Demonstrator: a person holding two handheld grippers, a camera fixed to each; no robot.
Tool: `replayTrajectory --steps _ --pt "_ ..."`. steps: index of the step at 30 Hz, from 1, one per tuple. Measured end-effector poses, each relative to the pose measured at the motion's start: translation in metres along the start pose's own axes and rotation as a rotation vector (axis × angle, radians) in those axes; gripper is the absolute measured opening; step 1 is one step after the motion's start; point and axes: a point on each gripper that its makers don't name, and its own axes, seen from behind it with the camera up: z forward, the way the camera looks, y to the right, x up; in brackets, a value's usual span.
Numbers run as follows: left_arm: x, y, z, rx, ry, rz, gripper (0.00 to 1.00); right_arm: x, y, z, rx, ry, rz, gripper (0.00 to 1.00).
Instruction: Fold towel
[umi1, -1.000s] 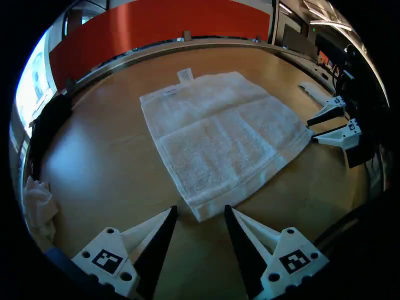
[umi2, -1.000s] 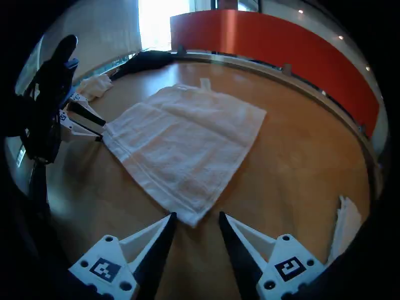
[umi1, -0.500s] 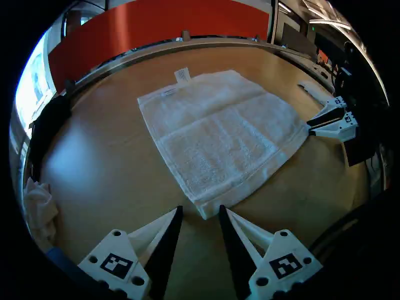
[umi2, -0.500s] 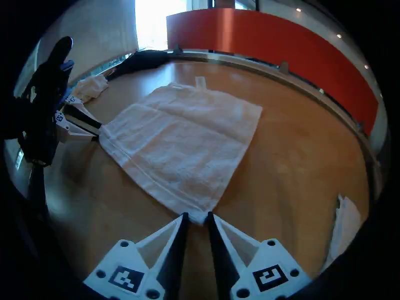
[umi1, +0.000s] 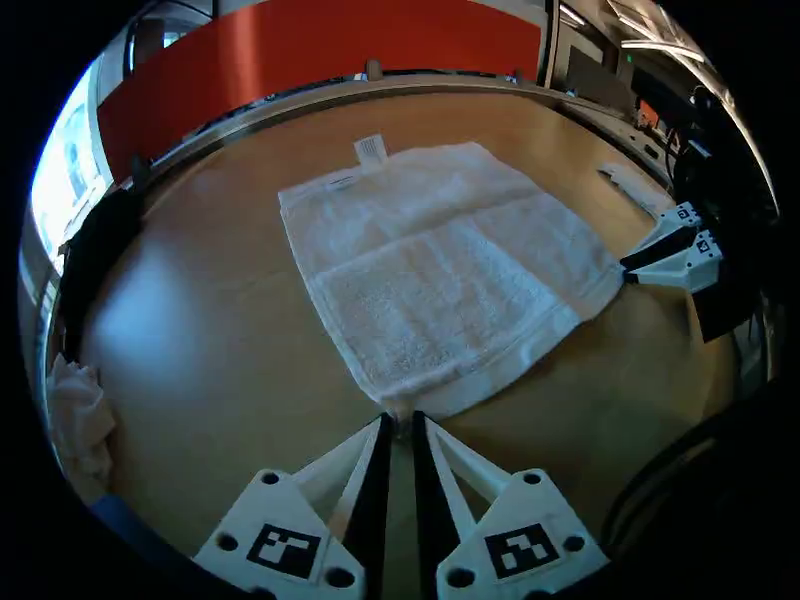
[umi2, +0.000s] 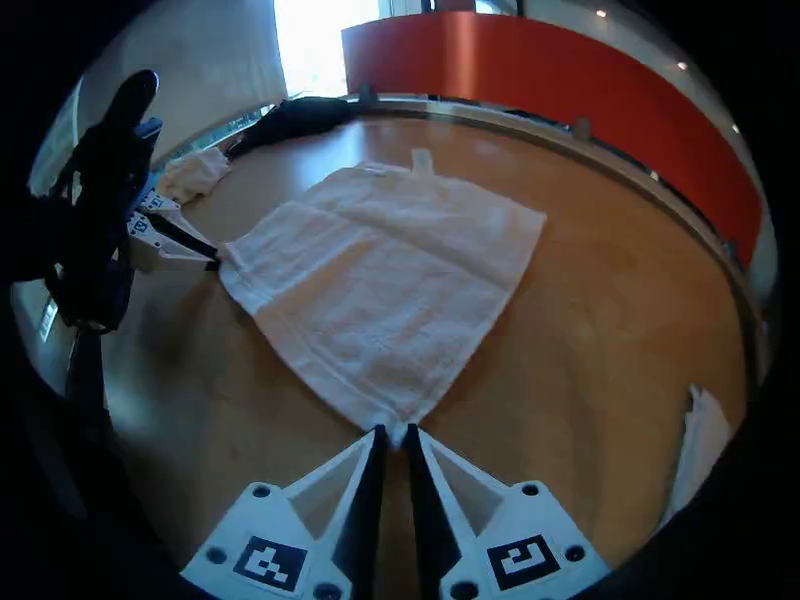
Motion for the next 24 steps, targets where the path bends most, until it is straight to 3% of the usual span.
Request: replayTrajectory --steps 5,11,24 --pt "0.001 0.01 -0.001 -0.042 -0.001 -0.018 0.12 0.001 -0.002 -0.002 -0.007 0.002 -0.018 0.13" --pt "0.004 0.011 -0.003 -0.043 0.006 -0.041 0.11 0.009 0.0 -0.008 -0.016 0.02 -0.017 0.13" --pt "0.02 0.013 -0.031 -0.075 0.039 -0.111 0.11 0.037 -0.003 -0.034 -0.016 0.081 -0.021 0.13"
